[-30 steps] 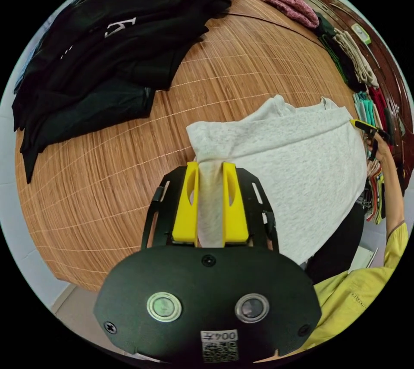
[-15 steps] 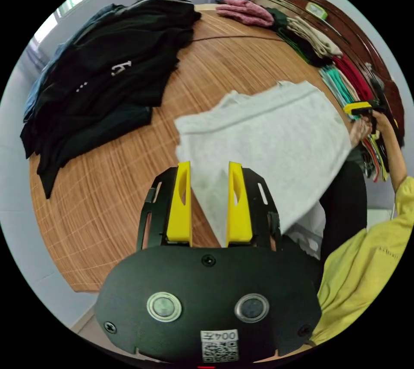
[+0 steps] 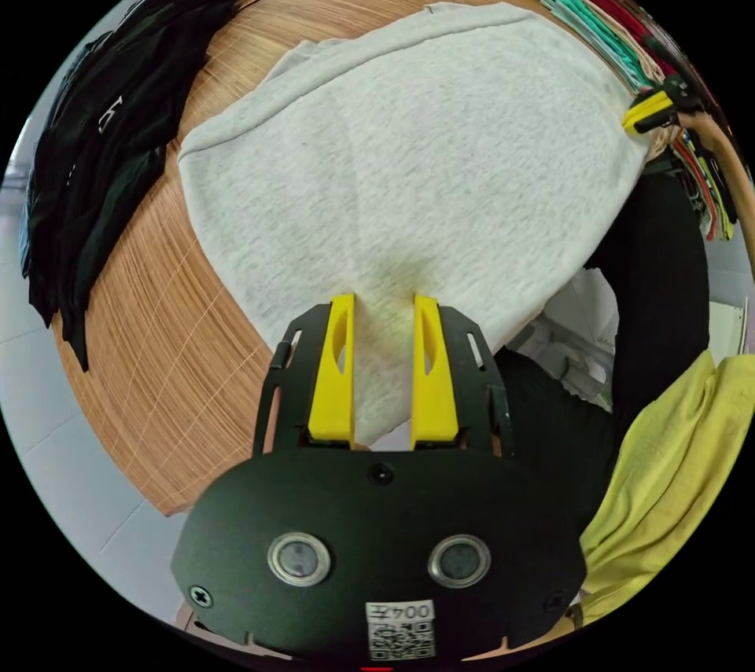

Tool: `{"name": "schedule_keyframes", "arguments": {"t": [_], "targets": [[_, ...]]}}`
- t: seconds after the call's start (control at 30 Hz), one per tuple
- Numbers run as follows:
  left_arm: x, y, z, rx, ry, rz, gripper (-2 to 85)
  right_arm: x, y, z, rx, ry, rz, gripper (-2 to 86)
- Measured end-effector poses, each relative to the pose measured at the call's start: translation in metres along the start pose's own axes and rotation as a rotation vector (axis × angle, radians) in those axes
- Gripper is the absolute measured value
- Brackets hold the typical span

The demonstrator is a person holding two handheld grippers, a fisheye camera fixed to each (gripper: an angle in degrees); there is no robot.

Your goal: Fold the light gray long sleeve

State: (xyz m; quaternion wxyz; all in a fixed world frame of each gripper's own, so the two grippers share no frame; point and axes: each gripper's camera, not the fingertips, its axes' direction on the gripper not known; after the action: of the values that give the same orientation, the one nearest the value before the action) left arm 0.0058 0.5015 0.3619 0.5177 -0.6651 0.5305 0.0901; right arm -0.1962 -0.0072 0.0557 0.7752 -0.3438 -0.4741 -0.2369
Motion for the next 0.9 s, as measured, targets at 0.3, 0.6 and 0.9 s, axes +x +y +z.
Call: {"name": "schedule_keyframes", "arguments": {"t": [0.3, 0.6, 0.9], "targets": [[0.02, -0.018, -0.008, -0.052, -0.024, 0.002, 11.5, -0.038, -0.006, 0.009, -0.006, 0.136, -0.015, 3.4], [0.034, -0.016, -0.022, -0.019, -0.019, -0.026, 11.7, -0.044, 0.01, 0.013, 0.055, 0.091, 0.019, 3.3], [0.053, -0.012, -0.038, 0.013, -0.032, -0.036, 11.8, -0.047, 0.034, 0.016, 0.1, 0.073, 0.034, 3.1]]}}
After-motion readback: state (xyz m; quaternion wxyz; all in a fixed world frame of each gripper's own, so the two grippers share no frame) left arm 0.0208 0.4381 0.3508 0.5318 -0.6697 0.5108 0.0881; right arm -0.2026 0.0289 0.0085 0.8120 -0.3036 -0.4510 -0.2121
